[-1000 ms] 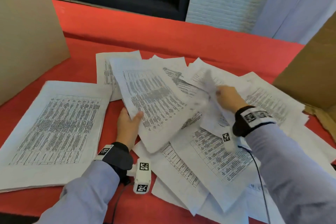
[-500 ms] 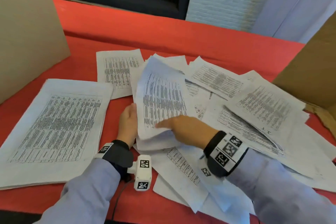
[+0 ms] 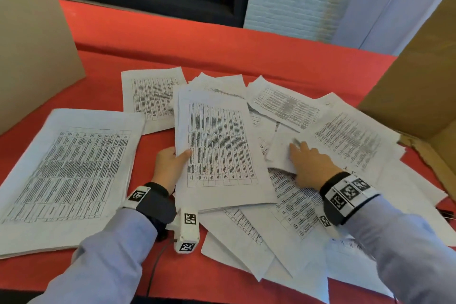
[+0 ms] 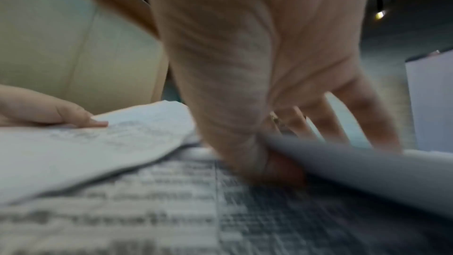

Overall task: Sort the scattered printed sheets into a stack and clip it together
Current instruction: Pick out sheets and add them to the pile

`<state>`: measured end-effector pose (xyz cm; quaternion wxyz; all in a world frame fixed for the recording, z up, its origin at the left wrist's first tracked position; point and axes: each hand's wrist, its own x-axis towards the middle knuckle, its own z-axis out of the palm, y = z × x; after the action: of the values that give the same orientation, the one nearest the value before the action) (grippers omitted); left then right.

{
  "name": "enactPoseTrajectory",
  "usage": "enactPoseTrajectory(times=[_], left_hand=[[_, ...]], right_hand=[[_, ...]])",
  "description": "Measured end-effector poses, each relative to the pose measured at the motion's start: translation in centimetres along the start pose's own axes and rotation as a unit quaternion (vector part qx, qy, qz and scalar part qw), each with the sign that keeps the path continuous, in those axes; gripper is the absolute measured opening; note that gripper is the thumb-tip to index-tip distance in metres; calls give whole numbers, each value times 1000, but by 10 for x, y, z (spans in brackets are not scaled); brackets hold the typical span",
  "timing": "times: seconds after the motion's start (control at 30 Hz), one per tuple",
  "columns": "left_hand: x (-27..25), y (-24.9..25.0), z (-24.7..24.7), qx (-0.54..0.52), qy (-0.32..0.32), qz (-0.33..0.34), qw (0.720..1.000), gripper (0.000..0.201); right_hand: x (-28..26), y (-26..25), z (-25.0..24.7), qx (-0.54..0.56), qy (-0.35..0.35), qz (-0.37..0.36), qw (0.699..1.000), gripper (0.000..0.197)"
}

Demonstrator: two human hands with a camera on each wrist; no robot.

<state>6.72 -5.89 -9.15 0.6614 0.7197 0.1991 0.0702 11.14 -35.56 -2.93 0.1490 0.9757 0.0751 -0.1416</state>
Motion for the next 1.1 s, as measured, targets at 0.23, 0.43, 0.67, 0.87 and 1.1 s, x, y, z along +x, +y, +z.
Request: enactPoseTrajectory(times=[0.23, 0.43, 0.67, 0.87, 1.1], left_hand=[[2, 0, 1, 70, -12, 27, 997, 35], [1, -9, -5, 15, -39, 31, 999, 13], [-6, 10, -10, -139, -29, 51, 989, 30], [-3, 4, -12, -213, -35, -71, 974, 29], [-7, 8, -14, -129, -50, -33, 990, 36]], right_hand=[[-19, -18, -66, 111, 255, -8, 960, 26], [-55, -105, -67, 108, 311, -293, 898, 58], [-30, -94, -16, 111, 120, -346, 924, 63], [-36, -75, -11, 224, 181, -366, 885, 33], [-23, -36, -3, 332, 159, -341, 865, 33]])
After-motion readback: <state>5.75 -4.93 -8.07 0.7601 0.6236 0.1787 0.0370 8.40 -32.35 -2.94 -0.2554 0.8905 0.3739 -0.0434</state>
